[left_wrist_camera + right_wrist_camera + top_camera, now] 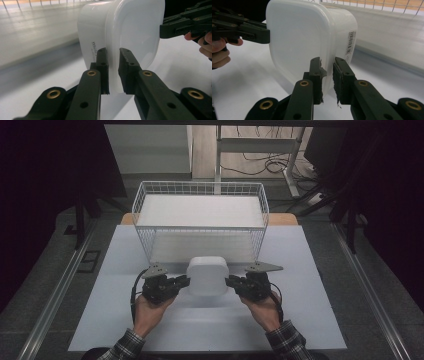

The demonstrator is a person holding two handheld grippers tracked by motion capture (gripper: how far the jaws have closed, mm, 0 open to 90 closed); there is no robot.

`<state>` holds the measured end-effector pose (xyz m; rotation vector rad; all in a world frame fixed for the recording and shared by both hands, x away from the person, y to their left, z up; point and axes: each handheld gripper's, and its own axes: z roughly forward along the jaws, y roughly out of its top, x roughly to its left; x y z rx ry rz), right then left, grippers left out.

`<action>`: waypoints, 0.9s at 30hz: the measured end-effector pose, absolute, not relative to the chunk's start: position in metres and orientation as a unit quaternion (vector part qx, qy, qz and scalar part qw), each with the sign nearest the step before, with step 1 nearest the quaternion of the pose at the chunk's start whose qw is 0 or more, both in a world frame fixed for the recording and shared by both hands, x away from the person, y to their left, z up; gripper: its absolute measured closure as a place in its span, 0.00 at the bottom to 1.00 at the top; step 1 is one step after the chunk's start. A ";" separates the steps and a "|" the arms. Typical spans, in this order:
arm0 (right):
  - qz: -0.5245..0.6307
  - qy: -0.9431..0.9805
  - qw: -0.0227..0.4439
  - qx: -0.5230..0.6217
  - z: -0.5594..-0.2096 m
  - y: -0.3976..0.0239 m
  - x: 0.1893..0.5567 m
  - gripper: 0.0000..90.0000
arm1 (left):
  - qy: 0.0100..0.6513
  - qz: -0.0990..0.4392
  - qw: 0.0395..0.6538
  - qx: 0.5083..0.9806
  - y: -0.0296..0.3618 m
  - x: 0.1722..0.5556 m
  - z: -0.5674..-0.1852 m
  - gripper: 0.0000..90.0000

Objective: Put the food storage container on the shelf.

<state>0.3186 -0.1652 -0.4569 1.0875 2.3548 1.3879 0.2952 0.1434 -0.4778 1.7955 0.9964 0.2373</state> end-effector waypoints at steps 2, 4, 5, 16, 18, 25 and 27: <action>0.469 0.796 0.105 0.368 -0.456 -0.163 0.326 0.86 | 0.414 0.102 0.511 0.747 0.145 0.302 -0.477 0.88; 0.469 0.794 0.107 0.371 -0.456 -0.160 0.333 0.86 | 0.415 0.105 0.510 0.747 0.146 0.309 -0.476 0.88; 0.468 0.794 0.108 0.373 -0.456 -0.159 0.336 0.86 | 0.415 0.106 0.509 0.747 0.147 0.312 -0.475 0.88; 0.461 0.789 0.118 0.389 -0.460 -0.149 0.374 0.85 | 0.433 0.106 0.506 0.739 0.148 0.350 -0.480 0.88; 0.459 0.789 0.118 0.392 -0.462 -0.148 0.379 0.85 | 0.436 0.103 0.506 0.737 0.149 0.354 -0.482 0.88; 0.452 0.790 0.111 0.399 -0.470 -0.145 0.390 0.84 | 0.446 0.100 0.497 0.737 0.149 0.361 -0.488 0.88; 0.450 0.791 0.110 0.400 -0.472 -0.144 0.392 0.84 | 0.447 0.101 0.496 0.738 0.149 0.363 -0.490 0.88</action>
